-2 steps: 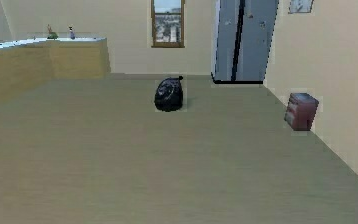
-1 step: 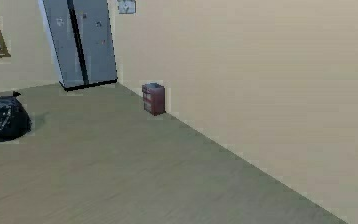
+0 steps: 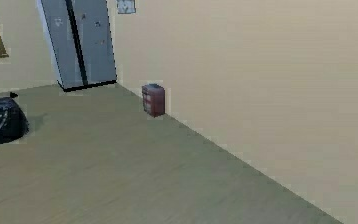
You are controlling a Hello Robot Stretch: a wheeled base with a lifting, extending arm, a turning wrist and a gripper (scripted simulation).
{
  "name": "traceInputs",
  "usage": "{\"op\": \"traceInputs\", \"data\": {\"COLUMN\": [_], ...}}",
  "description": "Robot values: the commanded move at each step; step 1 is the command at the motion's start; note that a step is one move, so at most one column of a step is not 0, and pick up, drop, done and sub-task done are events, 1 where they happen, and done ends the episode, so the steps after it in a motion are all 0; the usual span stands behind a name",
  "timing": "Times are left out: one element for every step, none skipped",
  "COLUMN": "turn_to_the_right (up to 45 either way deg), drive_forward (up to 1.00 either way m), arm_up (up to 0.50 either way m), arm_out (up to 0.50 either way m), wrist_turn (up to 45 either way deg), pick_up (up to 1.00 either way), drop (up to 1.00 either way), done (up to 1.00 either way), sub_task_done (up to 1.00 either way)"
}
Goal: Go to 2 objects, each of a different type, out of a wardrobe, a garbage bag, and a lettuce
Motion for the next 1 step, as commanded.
{"op": "traceInputs", "data": {"turn_to_the_right": [-33.0], "drive_forward": [0.00], "arm_up": [0.00], "arm_out": [0.00], "wrist_turn": [0.0], "pick_up": [0.00], "drop": [0.00], "done": [0.00], "sub_task_done": [0.00]}}
